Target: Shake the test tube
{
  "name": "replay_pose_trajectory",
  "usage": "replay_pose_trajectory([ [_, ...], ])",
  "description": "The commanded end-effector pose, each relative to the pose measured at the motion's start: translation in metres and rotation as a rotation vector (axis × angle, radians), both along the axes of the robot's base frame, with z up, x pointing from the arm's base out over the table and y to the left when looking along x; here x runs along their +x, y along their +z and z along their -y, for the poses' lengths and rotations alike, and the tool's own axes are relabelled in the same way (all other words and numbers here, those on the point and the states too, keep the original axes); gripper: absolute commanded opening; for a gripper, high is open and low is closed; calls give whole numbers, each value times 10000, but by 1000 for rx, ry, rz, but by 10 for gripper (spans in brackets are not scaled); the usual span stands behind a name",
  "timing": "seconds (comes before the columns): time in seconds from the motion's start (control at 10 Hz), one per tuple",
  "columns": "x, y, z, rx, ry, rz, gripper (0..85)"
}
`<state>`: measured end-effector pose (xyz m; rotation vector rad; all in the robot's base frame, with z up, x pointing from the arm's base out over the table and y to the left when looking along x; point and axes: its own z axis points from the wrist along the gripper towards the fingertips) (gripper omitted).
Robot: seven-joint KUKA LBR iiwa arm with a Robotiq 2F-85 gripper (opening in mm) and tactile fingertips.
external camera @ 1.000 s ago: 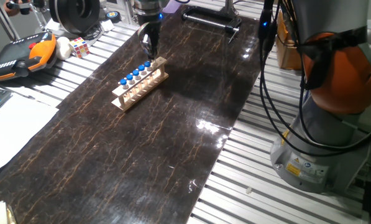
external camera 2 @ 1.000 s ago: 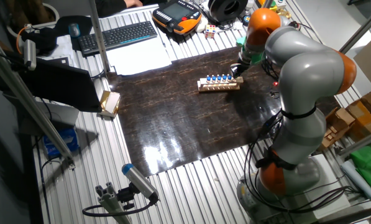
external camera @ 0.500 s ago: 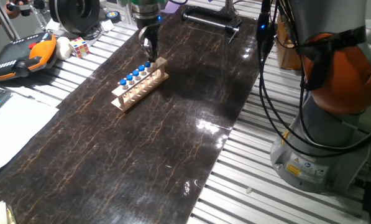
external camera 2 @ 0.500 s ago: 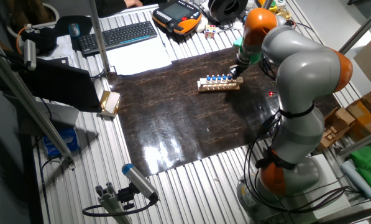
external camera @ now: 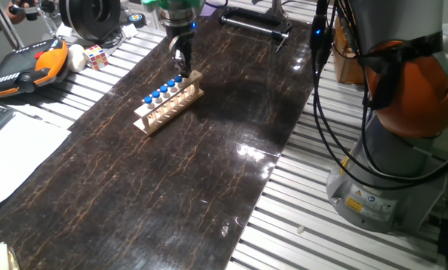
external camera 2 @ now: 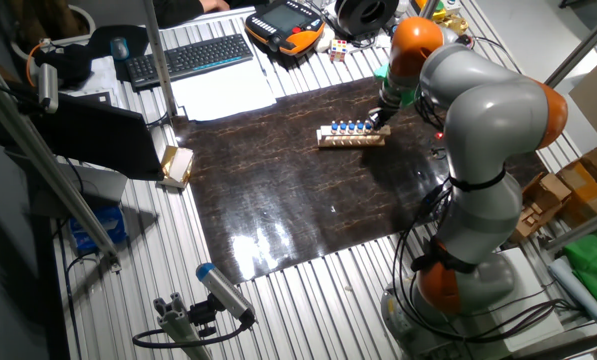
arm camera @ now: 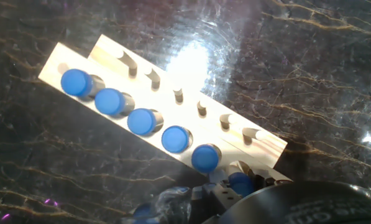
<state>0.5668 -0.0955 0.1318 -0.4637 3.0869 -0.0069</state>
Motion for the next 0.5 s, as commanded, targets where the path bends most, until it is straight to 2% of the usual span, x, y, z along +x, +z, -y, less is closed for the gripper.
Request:
replay_pose_trajectory([
  [0.0, -1, -14, -4, 0, 0, 0, 157],
  [0.4, 14, -26, 0, -6, -6, 17, 223],
])
